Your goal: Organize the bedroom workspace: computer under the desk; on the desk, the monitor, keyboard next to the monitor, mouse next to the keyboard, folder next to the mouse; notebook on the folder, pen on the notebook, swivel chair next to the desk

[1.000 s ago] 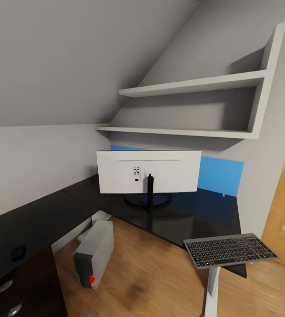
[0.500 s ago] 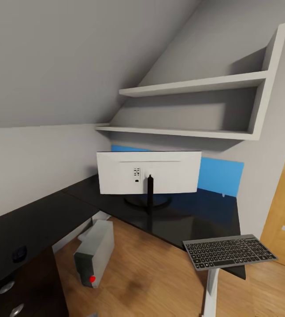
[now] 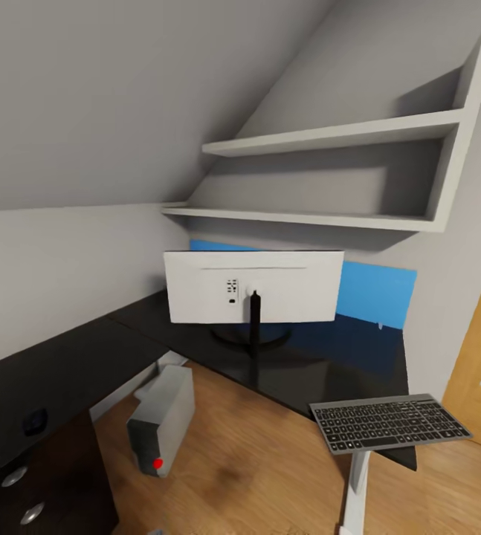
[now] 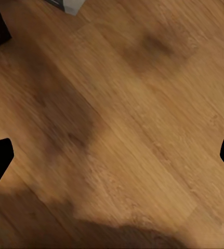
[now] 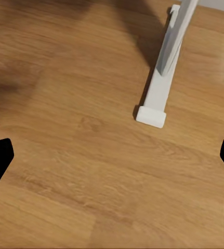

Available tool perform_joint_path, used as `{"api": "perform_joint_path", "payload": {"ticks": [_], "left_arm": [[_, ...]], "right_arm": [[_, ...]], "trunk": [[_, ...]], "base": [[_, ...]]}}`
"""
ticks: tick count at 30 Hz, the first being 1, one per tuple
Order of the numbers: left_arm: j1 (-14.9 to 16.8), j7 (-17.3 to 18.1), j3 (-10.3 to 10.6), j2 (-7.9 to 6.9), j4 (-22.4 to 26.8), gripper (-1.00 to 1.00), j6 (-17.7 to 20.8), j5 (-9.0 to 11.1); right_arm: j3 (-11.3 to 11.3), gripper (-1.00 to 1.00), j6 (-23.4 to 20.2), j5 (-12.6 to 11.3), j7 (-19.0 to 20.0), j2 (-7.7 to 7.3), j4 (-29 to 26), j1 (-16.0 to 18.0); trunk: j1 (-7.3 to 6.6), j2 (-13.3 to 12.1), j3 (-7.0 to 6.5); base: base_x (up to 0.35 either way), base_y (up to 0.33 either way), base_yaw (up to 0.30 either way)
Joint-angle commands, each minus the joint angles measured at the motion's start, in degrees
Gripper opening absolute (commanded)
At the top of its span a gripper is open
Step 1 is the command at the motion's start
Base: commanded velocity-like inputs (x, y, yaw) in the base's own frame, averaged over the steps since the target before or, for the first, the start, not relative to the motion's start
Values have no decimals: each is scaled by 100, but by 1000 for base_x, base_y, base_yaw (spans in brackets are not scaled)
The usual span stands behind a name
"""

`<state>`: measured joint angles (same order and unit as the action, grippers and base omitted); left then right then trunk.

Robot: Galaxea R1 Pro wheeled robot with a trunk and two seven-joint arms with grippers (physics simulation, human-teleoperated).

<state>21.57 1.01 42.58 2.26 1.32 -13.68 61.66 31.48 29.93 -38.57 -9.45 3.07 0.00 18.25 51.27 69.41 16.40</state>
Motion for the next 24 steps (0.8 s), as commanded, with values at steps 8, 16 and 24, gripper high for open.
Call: {"api": "perform_joint_path", "payload": {"ticks": [8,16,24], "left_arm": [[5,5,49,-12,-9,100,-20,57],[5,5,42,-21,-9,100,-21,57],[5,1,40,-39,-9,100,-21,57]], "right_arm": [[66,100,37,-2,-36,1,1,3],[69,100,43,-1,-39,1,4,3],[69,100,47,-1,-39,1,6,3]], "trunk": [[0,5,79],[0,5,125],[0,5,130]], "base": [[5,-267,-21],[97,-166,-81],[247,-104,-11]]}}
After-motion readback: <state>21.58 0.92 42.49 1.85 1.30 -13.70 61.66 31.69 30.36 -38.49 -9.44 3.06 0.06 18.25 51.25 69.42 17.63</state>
